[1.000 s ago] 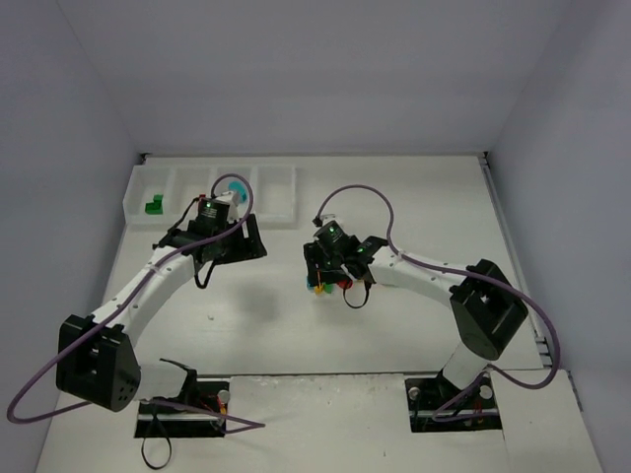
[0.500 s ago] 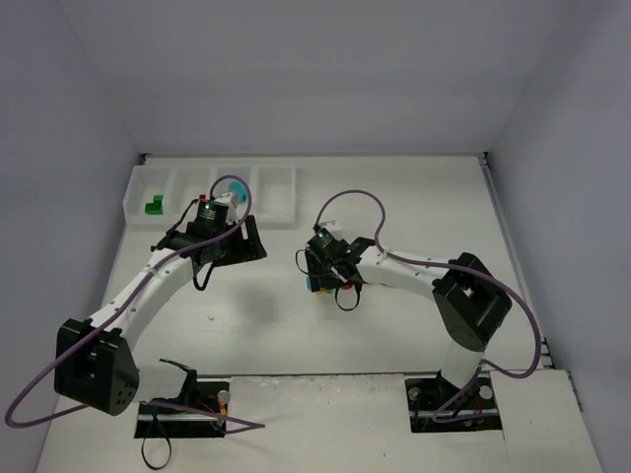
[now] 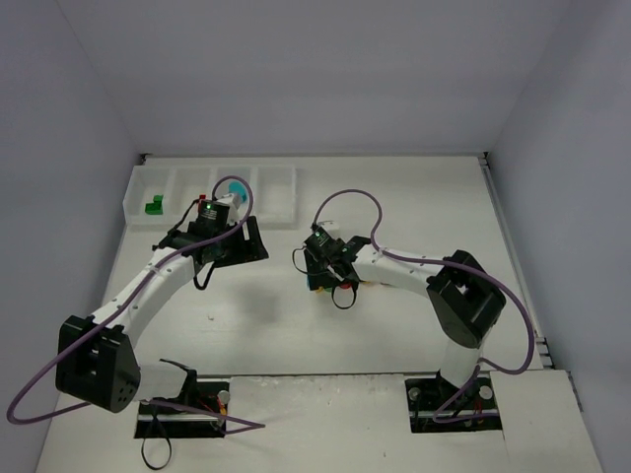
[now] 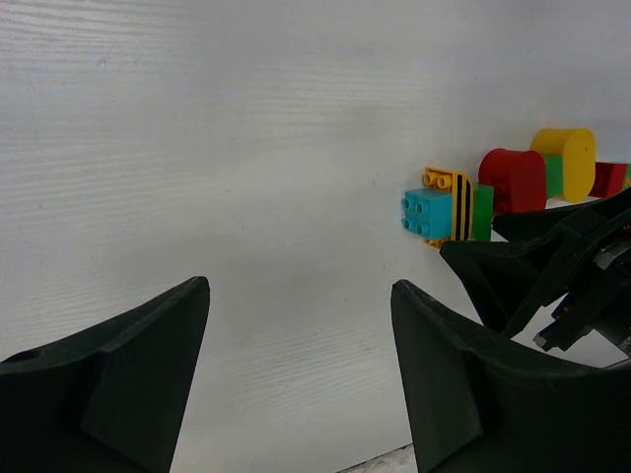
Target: Sort the legos into containers by color
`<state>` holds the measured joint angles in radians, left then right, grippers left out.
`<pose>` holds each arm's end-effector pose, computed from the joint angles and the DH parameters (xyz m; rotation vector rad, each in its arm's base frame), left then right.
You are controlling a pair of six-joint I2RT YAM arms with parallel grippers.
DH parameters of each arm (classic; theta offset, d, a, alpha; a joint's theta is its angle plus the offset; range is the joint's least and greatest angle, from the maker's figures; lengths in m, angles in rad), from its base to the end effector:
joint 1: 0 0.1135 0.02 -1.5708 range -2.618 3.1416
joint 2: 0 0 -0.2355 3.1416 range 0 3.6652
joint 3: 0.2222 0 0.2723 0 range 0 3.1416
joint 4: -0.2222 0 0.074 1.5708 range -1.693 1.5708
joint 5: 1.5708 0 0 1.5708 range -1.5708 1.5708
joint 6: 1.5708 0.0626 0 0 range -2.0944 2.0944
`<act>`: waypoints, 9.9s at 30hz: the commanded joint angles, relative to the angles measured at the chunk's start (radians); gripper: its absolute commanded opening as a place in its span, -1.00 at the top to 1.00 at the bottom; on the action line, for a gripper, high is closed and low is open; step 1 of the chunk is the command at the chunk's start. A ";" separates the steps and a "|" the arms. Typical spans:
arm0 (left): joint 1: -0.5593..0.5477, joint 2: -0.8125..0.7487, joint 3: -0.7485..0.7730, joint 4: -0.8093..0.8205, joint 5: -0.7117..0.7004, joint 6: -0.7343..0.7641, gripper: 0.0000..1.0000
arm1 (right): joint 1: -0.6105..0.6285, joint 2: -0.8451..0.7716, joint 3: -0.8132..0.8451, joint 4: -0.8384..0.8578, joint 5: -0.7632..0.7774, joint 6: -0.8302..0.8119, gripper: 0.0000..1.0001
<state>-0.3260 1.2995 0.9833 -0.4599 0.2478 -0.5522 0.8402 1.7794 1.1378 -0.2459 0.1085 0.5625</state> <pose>0.3021 -0.1183 0.2205 -0.1480 2.4288 -0.7075 0.2743 0.2960 0.1274 -0.2996 2.4943 0.4721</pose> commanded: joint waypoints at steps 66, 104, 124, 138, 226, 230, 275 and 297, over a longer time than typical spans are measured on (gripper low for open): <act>-0.010 0.072 -0.044 0.443 0.560 -0.129 -0.36 | -0.010 -0.377 -0.248 0.434 -0.013 -0.076 1.00; -0.079 0.238 0.028 0.587 0.591 -0.199 0.08 | -0.067 -0.439 -0.305 0.525 -0.139 -0.069 1.00; -0.079 0.281 0.031 0.690 0.642 -0.264 0.92 | -0.112 -0.448 -0.328 0.556 -0.190 -0.067 1.00; -0.048 0.258 0.032 0.636 0.693 -0.250 1.00 | -0.156 -0.451 -0.388 0.566 -0.144 -0.056 1.00; -0.202 0.343 0.334 0.377 0.533 -0.152 -0.26 | -0.162 -0.606 -0.374 0.594 -0.222 -0.064 1.00; -0.202 0.342 0.322 0.380 0.551 -0.156 -0.12 | -0.164 -0.609 -0.380 0.597 -0.217 -0.062 1.00; -0.016 0.126 0.207 0.308 0.835 0.529 0.75 | -0.290 -0.529 -0.210 0.502 -0.799 -0.469 -0.46; -0.028 0.078 0.253 0.103 1.016 0.870 0.76 | -0.283 -0.391 -0.050 0.396 -1.024 -0.696 -0.33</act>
<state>-0.3477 1.4246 1.1740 -0.3634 1.1912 0.2497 0.5560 1.3888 1.0351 0.1303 -0.8543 -0.0925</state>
